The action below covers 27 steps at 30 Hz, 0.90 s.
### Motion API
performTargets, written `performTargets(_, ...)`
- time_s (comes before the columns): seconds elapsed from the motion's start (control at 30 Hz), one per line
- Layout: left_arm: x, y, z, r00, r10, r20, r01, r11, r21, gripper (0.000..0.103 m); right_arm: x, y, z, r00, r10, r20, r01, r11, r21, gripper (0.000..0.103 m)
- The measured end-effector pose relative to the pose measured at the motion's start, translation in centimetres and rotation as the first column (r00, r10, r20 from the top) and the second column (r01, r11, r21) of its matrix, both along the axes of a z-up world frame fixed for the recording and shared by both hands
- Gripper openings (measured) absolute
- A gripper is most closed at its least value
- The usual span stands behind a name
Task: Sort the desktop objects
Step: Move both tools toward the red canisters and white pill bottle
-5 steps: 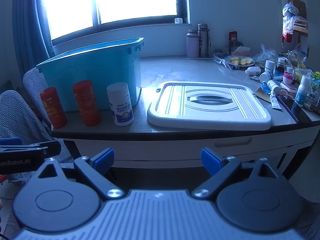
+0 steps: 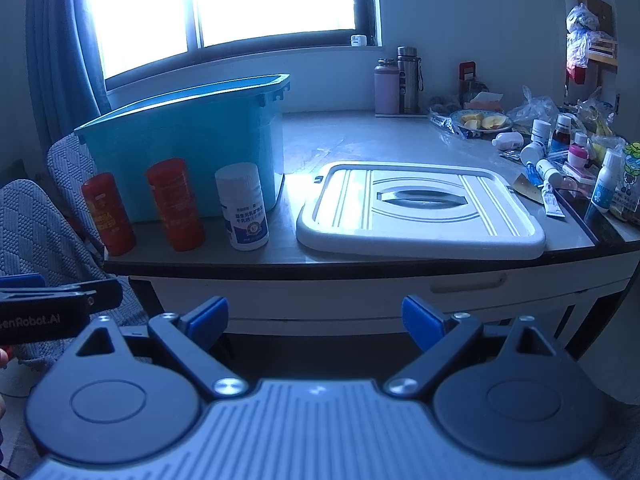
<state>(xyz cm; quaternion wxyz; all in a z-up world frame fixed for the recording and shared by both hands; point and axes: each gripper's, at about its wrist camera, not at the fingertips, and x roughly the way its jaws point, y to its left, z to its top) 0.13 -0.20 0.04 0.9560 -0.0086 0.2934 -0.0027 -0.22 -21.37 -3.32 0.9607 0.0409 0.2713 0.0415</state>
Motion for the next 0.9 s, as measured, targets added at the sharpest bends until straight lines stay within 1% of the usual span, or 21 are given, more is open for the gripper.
performTargets(0.13, 0.0, 0.4, 0.0, 1.000, 0.005, 0.006, -0.005, 1.000, -0.013, 0.103, 0.1, 0.0, 0.1, 1.000, -0.004, -0.001, 0.004, 1.000, -0.010, 0.094)
performTargets(0.17, 0.0, 0.4, 0.1, 1.000, 0.005, 0.007, -0.005, 1.000, -0.010, 0.103, -0.3, 0.4, 0.1, 1.000, -0.004, 0.016, 0.004, 1.000, -0.028, 0.094)
performTargets(0.2, -0.2, 0.1, 0.2, 1.000, 0.003, 0.011, -0.003, 1.000, 0.005, 0.103, -0.3, 0.5, 0.0, 1.000, -0.003, 0.013, 0.003, 1.000, -0.027, 0.094)
performTargets(0.33, -0.6, 0.1, -0.1, 1.000, 0.008, 0.018, -0.008, 1.000, 0.007, 0.103, -0.1, 0.4, 0.1, 1.000, 0.000, -0.006, 0.000, 1.000, -0.008, 0.094)
performTargets(0.63, -0.4, 0.7, 0.1, 0.999, 0.024, 0.031, -0.024, 0.999, 0.022, 0.103, 0.1, 1.0, -0.2, 1.000, 0.004, -0.001, -0.004, 1.000, -0.014, 0.094)
performTargets(0.73, -0.5, 1.4, 0.1, 0.999, 0.026, 0.032, -0.026, 1.000, 0.015, 0.103, -0.1, 1.2, -0.2, 1.000, 0.013, 0.005, -0.013, 1.000, 0.002, 0.094)
performTargets(0.9, -0.5, 2.3, 0.3, 0.999, 0.036, 0.029, -0.036, 0.999, 0.024, 0.103, 0.0, 2.6, 0.2, 1.000, 0.006, 0.021, -0.006, 1.000, -0.030, 0.094)
